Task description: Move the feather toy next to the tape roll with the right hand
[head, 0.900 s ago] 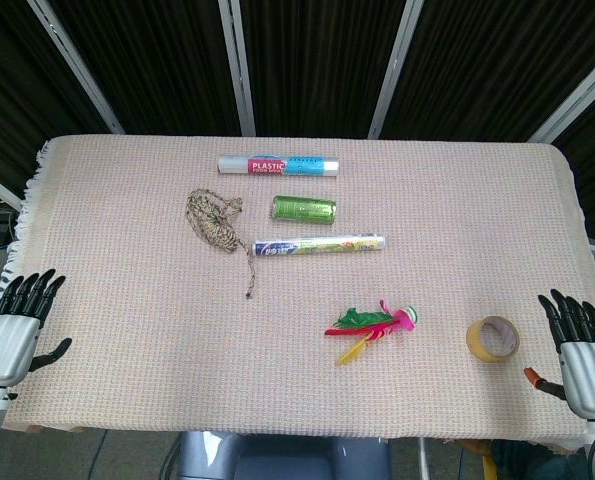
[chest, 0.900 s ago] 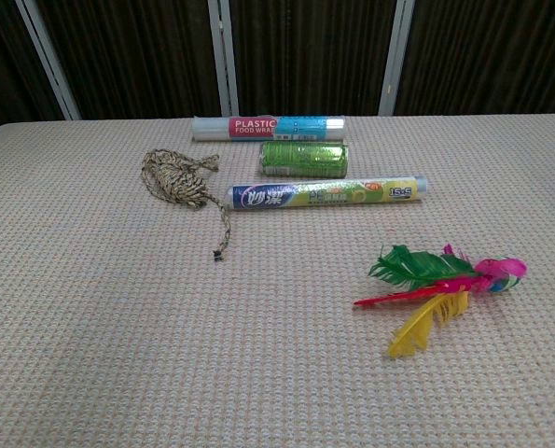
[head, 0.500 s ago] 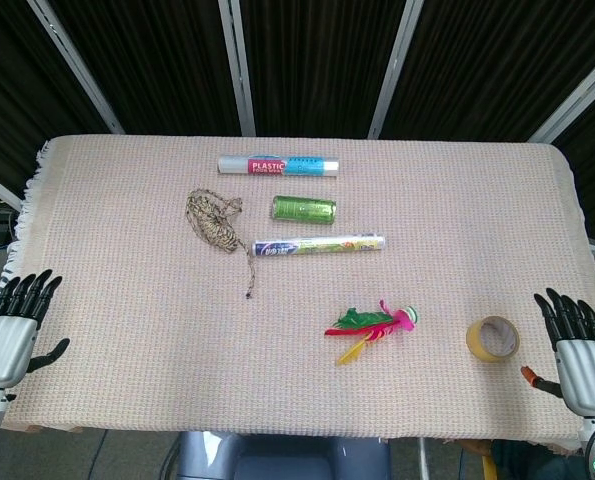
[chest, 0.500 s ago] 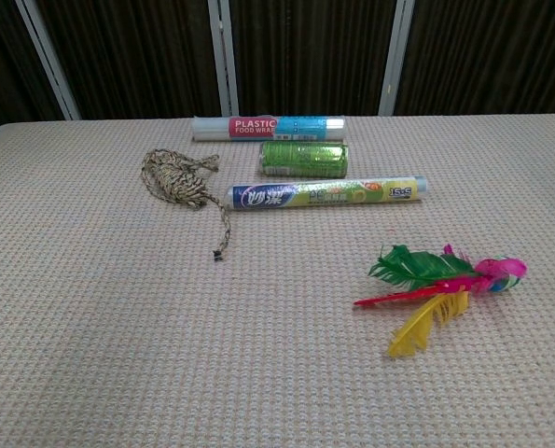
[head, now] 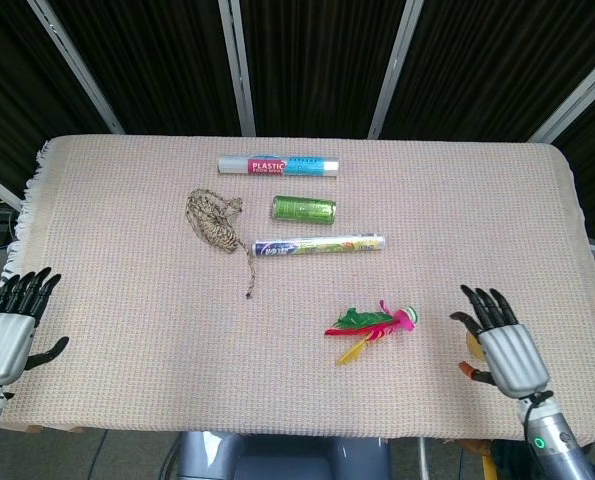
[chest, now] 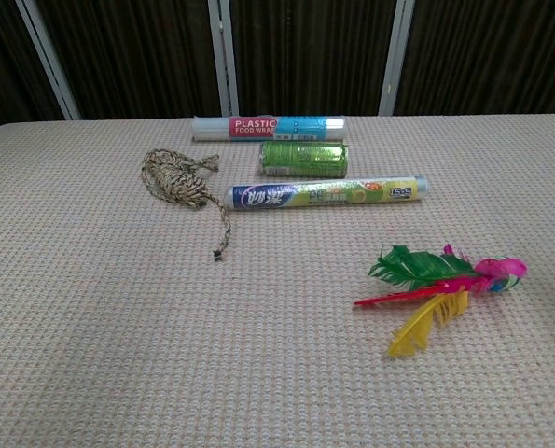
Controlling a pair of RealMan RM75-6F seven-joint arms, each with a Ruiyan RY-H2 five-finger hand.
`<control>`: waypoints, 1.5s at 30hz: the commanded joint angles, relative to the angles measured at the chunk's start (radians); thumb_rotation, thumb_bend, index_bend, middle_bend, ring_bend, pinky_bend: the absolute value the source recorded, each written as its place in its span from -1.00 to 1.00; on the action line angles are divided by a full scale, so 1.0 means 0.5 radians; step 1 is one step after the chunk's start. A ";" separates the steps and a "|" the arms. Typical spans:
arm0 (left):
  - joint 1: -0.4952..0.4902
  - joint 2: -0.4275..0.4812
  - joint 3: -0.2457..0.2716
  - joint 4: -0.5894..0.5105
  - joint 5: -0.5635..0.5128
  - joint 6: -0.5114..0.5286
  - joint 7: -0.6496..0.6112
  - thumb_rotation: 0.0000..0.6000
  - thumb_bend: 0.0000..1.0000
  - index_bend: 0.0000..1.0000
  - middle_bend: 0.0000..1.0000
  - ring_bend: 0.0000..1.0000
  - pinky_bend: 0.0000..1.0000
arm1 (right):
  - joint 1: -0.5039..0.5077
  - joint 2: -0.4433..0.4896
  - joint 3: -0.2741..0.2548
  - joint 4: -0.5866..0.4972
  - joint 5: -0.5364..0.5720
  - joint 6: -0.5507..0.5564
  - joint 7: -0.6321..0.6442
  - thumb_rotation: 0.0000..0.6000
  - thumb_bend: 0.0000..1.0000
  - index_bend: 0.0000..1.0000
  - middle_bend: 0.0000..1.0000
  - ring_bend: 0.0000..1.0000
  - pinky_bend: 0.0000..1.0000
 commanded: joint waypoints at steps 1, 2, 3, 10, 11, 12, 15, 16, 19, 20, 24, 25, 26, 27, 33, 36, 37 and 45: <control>-0.013 -0.003 -0.008 -0.001 -0.025 -0.027 0.011 1.00 -0.53 -1.00 -1.00 -1.00 -1.00 | 0.144 -0.118 0.003 0.042 -0.011 -0.188 -0.039 1.00 -0.85 -0.29 -1.00 -1.00 -1.00; -0.015 -0.007 -0.012 0.001 -0.031 -0.030 0.015 1.00 -0.53 -1.00 -1.00 -1.00 -1.00 | 0.169 -0.137 0.007 0.048 0.000 -0.226 -0.055 1.00 -0.84 -0.28 -1.00 -1.00 -1.00; -0.019 -0.009 -0.017 0.003 -0.046 -0.041 0.013 1.00 -0.53 -1.00 -1.00 -1.00 -1.00 | 0.212 -0.166 0.016 0.057 0.012 -0.288 -0.087 1.00 -0.84 -0.28 -1.00 -1.00 -1.00; -0.035 -0.017 -0.042 0.019 -0.111 -0.086 0.018 1.00 -0.53 -1.00 -1.00 -1.00 -1.00 | 0.325 -0.238 0.053 0.077 0.121 -0.459 -0.168 1.00 -0.84 -0.31 -1.00 -1.00 -1.00; -0.037 -0.019 -0.046 0.022 -0.120 -0.091 0.018 1.00 -0.53 -1.00 -1.00 -1.00 -1.00 | 0.343 -0.250 0.061 0.081 0.142 -0.485 -0.173 1.00 -0.84 -0.31 -1.00 -1.00 -1.00; -0.038 -0.020 -0.048 0.024 -0.125 -0.093 0.019 1.00 -0.53 -1.00 -1.00 -1.00 -1.00 | 0.355 -0.258 0.065 0.086 0.155 -0.501 -0.175 1.00 -0.84 -0.31 -1.00 -1.00 -1.00; -0.041 -0.022 -0.058 0.031 -0.145 -0.100 0.018 1.00 -0.53 -1.00 -1.00 -1.00 -1.00 | 0.406 -0.285 0.084 0.108 0.204 -0.568 -0.194 1.00 -0.84 -0.33 -1.00 -1.00 -1.00; -0.041 -0.022 -0.064 0.035 -0.156 -0.101 0.017 1.00 -0.53 -1.00 -1.00 -1.00 -1.00 | 0.432 -0.298 0.093 0.118 0.227 -0.602 -0.207 1.00 -0.84 -0.34 -1.00 -1.00 -1.00; -0.047 -0.029 -0.078 0.048 -0.192 -0.118 0.022 1.00 -0.53 -1.00 -1.00 -1.00 -1.00 | 0.505 -0.357 0.121 0.180 0.299 -0.698 -0.222 1.00 -0.84 -0.39 -1.00 -1.00 -1.00; -0.054 -0.035 -0.084 0.054 -0.211 -0.137 0.029 1.00 -0.53 -1.00 -1.00 -1.00 -1.00 | 0.539 -0.393 0.128 0.219 0.332 -0.750 -0.215 1.00 -0.84 -0.40 -1.00 -1.00 -1.00; -0.067 -0.043 -0.095 0.065 -0.246 -0.169 0.039 1.00 -0.53 -1.00 -1.00 -1.00 -1.00 | 0.603 -0.454 0.135 0.283 0.384 -0.824 -0.218 1.00 -0.84 -0.41 -1.00 -1.00 -1.00; -0.071 -0.045 -0.099 0.070 -0.258 -0.178 0.038 1.00 -0.53 -1.00 -1.00 -1.00 -1.00 | 0.622 -0.470 0.135 0.297 0.401 -0.847 -0.226 1.00 -0.84 -0.42 -1.00 -1.00 -1.00; -0.075 -0.047 -0.103 0.076 -0.271 -0.188 0.036 1.00 -0.53 -1.00 -1.00 -1.00 -1.00 | 0.642 -0.486 0.135 0.306 0.417 -0.870 -0.237 1.00 -0.84 -0.42 -1.00 -1.00 -1.00; -0.077 -0.047 -0.106 0.078 -0.278 -0.196 0.032 1.00 -0.53 -1.00 -1.00 -1.00 -1.00 | 0.654 -0.498 0.136 0.311 0.427 -0.881 -0.245 1.00 -0.84 -0.43 -1.00 -1.00 -1.00; -0.086 -0.042 -0.112 0.093 -0.296 -0.216 0.007 1.00 -0.53 -1.00 -1.00 -1.00 -1.00 | 0.696 -0.546 0.123 0.324 0.449 -0.892 -0.286 1.00 -0.83 -0.38 -1.00 -1.00 -1.00; -0.087 -0.039 -0.112 0.097 -0.300 -0.220 -0.003 1.00 -0.53 -1.00 -1.00 -1.00 -1.00 | 0.702 -0.559 0.115 0.322 0.451 -0.881 -0.298 1.00 -0.80 -0.30 -1.00 -1.00 -1.00; -0.087 -0.038 -0.113 0.099 -0.302 -0.222 -0.008 1.00 -0.53 -1.00 -1.00 -1.00 -1.00 | 0.703 -0.562 0.112 0.318 0.452 -0.873 -0.302 1.00 -0.78 -0.23 -1.00 -1.00 -1.00; -0.079 -0.026 -0.092 0.088 -0.268 -0.203 -0.031 1.00 -0.53 -1.00 -1.00 -1.00 -1.00 | 0.699 -0.622 0.106 0.358 0.376 -0.701 -0.263 1.00 -0.69 0.29 -0.78 -1.00 -1.00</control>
